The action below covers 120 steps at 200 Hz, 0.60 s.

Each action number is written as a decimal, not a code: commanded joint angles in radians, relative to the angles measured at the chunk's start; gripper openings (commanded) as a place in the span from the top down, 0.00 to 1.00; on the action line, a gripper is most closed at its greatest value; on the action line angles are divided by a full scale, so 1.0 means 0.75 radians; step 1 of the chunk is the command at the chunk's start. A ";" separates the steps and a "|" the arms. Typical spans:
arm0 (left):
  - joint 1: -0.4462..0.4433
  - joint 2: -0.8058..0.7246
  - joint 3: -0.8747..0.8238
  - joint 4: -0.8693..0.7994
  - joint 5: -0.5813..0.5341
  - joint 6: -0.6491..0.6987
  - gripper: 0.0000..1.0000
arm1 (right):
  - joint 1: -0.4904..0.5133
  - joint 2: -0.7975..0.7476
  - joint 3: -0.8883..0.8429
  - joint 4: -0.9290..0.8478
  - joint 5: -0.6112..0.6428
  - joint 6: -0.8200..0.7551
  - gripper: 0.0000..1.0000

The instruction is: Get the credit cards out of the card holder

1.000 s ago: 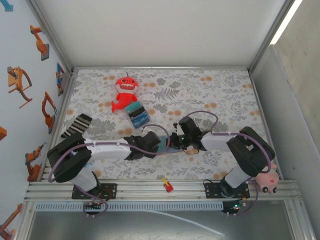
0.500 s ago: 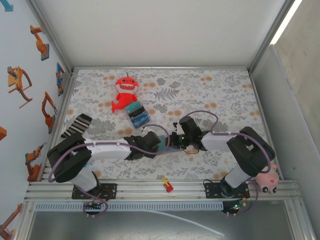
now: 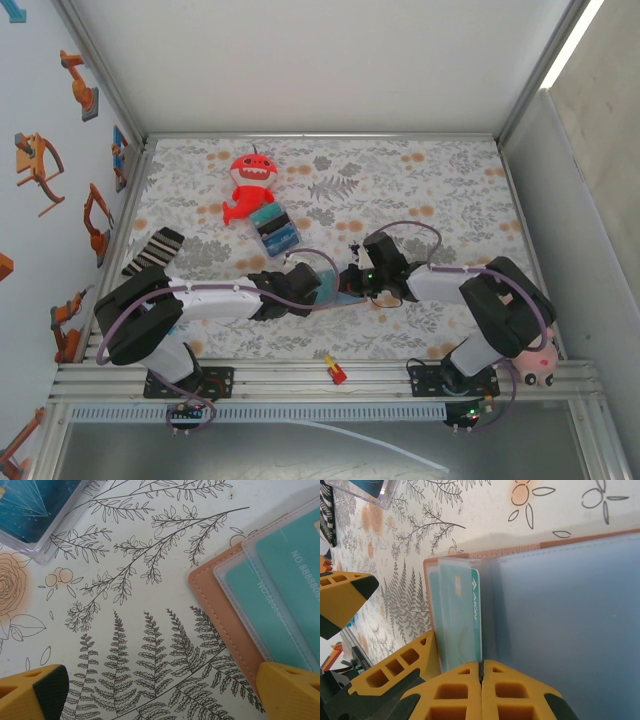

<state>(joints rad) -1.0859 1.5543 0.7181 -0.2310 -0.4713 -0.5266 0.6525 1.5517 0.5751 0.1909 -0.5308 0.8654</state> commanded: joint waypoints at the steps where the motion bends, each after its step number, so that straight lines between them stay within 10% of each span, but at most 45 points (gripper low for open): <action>1: 0.000 0.015 -0.002 -0.065 0.000 0.016 0.03 | -0.017 -0.038 0.012 -0.062 0.028 -0.043 0.96; 120: 0.000 -0.059 0.069 -0.031 -0.003 0.097 0.03 | -0.023 -0.086 0.074 -0.234 0.080 -0.115 0.98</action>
<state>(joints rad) -1.0859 1.5436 0.7235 -0.2398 -0.4732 -0.4992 0.6422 1.5009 0.6041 0.0399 -0.4816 0.7937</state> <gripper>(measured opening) 0.970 0.038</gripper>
